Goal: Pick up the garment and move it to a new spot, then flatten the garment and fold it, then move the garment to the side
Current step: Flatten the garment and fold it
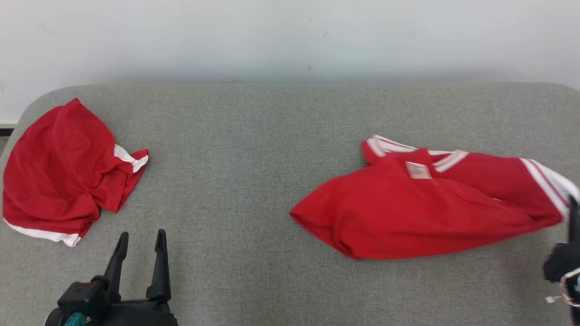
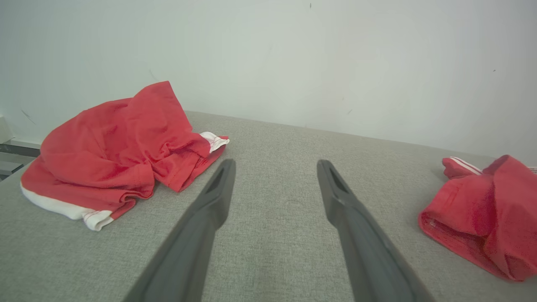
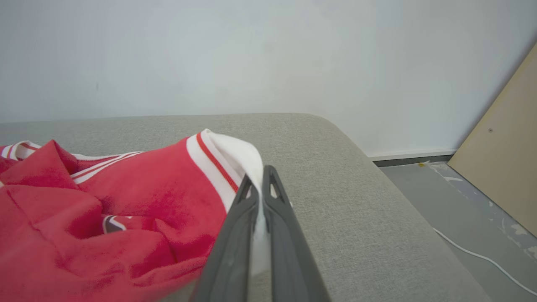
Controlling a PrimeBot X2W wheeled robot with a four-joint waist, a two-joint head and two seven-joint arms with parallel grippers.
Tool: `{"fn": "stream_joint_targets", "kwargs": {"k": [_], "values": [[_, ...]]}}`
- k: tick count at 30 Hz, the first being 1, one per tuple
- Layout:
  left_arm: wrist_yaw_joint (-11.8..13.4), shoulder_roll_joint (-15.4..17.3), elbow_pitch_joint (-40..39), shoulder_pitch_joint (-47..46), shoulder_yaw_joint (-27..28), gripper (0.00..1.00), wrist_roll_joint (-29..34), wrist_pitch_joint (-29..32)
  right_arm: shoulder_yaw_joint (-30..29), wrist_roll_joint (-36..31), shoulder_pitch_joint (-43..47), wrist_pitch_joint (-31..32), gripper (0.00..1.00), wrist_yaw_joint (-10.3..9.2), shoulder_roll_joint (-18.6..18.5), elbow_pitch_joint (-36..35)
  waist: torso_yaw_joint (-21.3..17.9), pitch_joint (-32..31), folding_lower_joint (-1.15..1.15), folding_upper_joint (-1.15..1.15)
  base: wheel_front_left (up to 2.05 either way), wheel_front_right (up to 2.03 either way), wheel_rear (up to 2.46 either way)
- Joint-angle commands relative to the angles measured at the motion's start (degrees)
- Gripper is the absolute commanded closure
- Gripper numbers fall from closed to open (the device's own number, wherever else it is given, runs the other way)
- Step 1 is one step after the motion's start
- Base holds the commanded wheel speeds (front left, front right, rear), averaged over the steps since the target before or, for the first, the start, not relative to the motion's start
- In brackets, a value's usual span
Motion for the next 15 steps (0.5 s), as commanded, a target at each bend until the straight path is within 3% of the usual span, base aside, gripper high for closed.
{"fn": "stream_joint_targets", "kwargs": {"k": [1, 6, 7, 8, 9, 15], "values": [[-0.05, -0.05, 0.01, 0.76, 0.11, 0.0, 0.5, -0.05, -1.05, 0.51, 0.7, -0.05, 1.0, -0.16, -0.75, -0.42, 0.0, -0.31, 0.0, 0.0, 0.0, 0.0, 0.0], [0.12, -0.09, -0.32, 1.39, 0.78, 0.0, 0.45, -0.05, -3.55, 1.22, 2.31, 0.69, 1.0, -0.15, -0.33, -1.26, -0.09, -0.72, 0.0, 0.0, 0.0, 0.0, 0.0], [0.19, -0.1, -0.35, 1.7, 0.85, 0.0, 0.41, -0.05, -3.52, 0.88, 2.45, 0.65, 0.81, -0.15, 0.02, -1.6, -0.12, -0.81, 0.0, 0.0, 0.0, 0.0, 0.0], [0.21, -0.12, -0.35, 2.02, 0.92, 0.0, 0.35, -0.05, -3.56, 0.25, 2.8, 0.62, 0.14, -0.15, 0.54, -1.99, -0.17, -0.92, 0.0, 0.0, 0.0, 0.0, 0.0], [0.22, -0.13, -0.35, 2.23, 0.97, 0.0, 0.3, -0.05, -3.66, 0.01, 3.11, 0.57, 0.0, -0.15, 1.14, -2.49, -0.2, -1.02, 0.0, 0.0, 0.0, 0.0, 0.0], [0.37, -0.17, -0.46, 2.21, 1.01, 0.0, 0.16, -0.05, -3.96, -2.69, 4.19, 0.07, 0.0, -0.15, 3.82, -8.0, -0.32, -1.32, 0.0, 0.0, 0.0, 0.0, 0.0]]}}
